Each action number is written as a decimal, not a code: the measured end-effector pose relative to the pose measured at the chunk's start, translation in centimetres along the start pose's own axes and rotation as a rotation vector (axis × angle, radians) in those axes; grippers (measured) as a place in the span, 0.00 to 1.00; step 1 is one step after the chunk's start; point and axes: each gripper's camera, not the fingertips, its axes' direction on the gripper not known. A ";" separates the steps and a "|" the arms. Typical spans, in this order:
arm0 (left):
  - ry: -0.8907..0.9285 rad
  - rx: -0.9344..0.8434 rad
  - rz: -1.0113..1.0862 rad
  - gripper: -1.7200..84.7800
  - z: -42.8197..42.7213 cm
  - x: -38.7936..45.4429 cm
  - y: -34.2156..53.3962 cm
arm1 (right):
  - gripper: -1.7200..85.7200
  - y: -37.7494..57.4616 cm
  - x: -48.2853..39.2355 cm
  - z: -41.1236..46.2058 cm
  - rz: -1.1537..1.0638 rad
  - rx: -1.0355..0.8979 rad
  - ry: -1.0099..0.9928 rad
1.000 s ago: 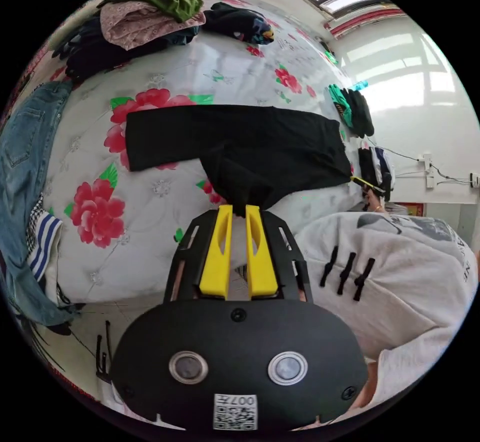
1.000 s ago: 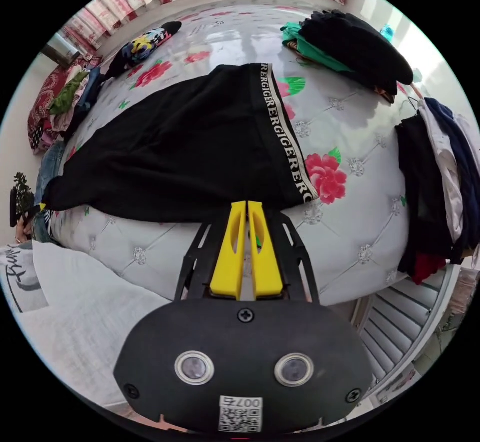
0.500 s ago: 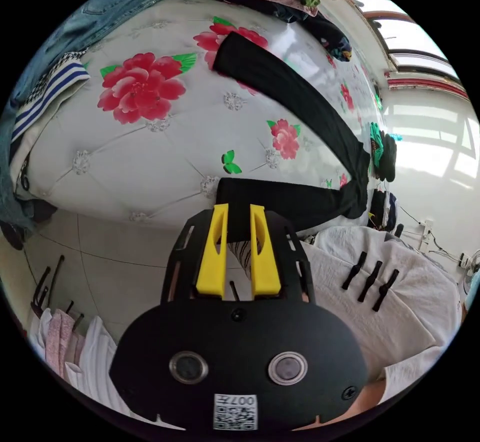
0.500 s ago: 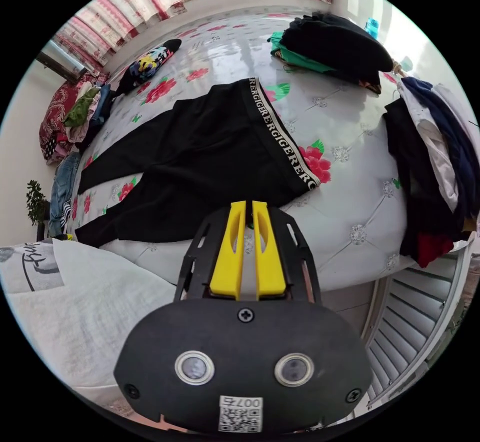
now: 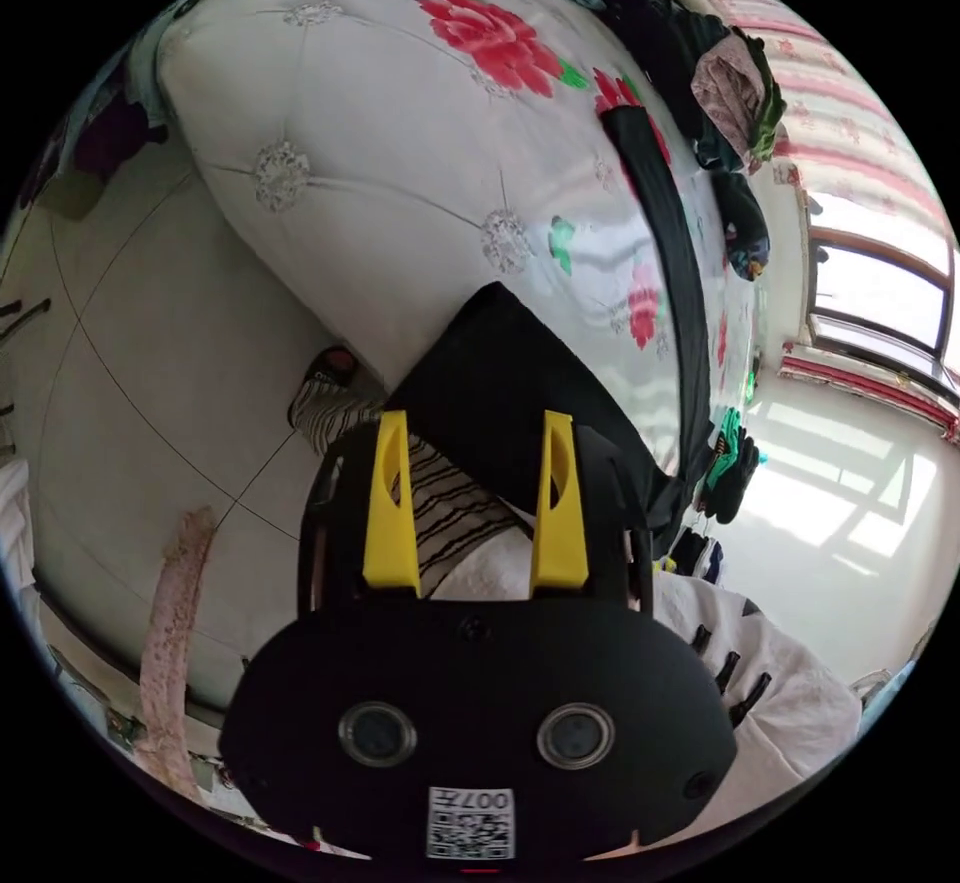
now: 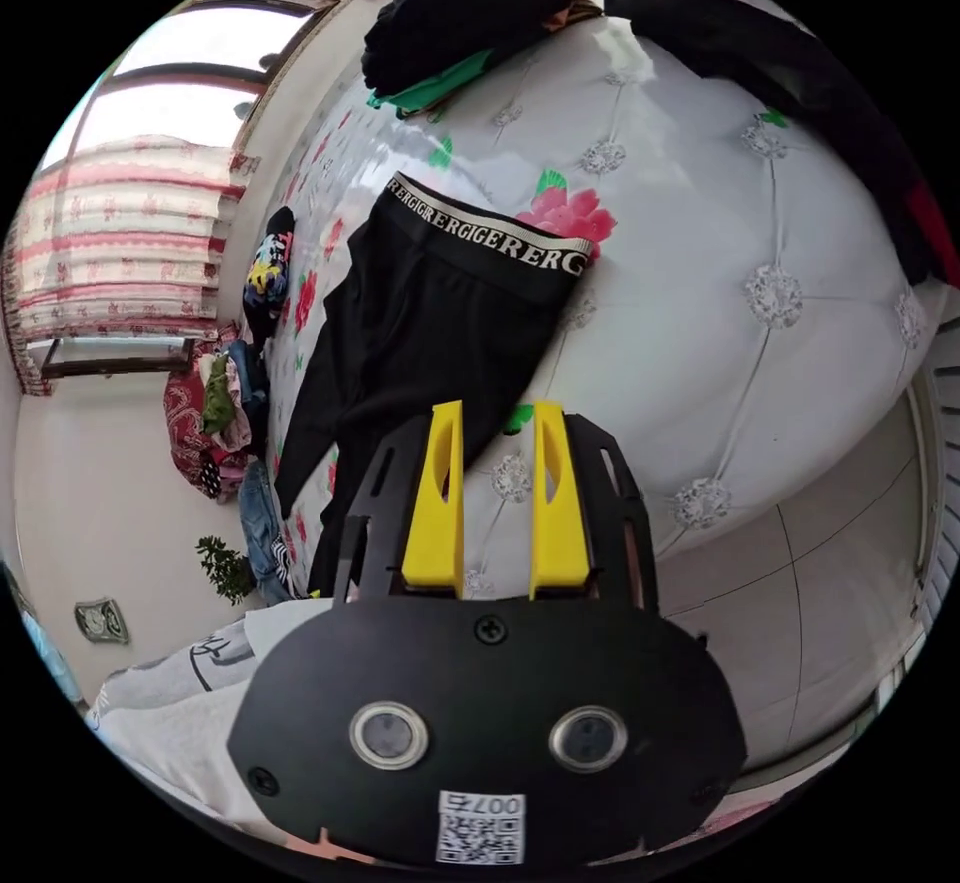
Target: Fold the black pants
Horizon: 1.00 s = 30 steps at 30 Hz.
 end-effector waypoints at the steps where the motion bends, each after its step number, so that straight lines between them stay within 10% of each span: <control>1: 0.009 -0.012 -0.007 0.21 0.0 -0.3 -0.1 | 0.06 0.1 0.6 0.0 0.005 0.008 0.015; 9: 0.075 0.117 0.158 0.02 -6.3 0.2 0.6 | 0.02 -0.6 2.5 -0.1 -0.097 -0.035 -0.023; 18: 0.139 0.203 0.144 0.19 -7.1 -2.8 1.8 | 0.02 -1.7 3.4 0.1 -0.147 -0.087 -0.054; 30: 0.136 0.132 0.069 0.11 -4.1 -4.3 4.6 | 0.03 -1.8 4.8 1.6 -0.116 -0.091 -0.098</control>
